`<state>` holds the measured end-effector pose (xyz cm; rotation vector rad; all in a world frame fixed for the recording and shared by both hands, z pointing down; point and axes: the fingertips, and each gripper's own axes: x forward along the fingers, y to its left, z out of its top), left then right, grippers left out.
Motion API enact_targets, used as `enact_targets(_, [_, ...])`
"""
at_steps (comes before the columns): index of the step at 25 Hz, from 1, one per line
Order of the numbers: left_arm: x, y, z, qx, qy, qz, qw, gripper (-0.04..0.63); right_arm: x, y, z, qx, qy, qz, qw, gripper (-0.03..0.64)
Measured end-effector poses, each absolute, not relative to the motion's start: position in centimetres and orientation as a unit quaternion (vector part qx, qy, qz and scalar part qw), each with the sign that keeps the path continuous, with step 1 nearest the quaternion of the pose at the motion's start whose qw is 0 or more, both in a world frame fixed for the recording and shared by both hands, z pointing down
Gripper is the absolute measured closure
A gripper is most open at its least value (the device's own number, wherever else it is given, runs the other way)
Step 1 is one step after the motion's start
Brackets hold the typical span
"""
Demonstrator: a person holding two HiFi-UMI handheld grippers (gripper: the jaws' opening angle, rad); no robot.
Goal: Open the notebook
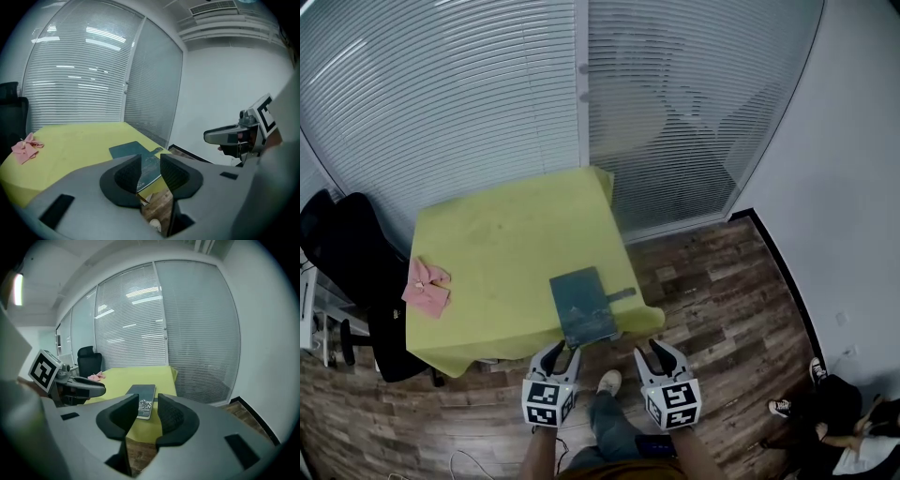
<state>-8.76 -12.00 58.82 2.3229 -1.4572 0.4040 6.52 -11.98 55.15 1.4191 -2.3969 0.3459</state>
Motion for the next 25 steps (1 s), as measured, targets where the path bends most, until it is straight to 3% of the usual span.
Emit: enact_targets(25, [-5.5,-14.8,68.2,0.841,-0.414,0.333,0.103,0.431,6.2,-15.7,61.7,0.48,-0.836,0.16,0.213,0.479])
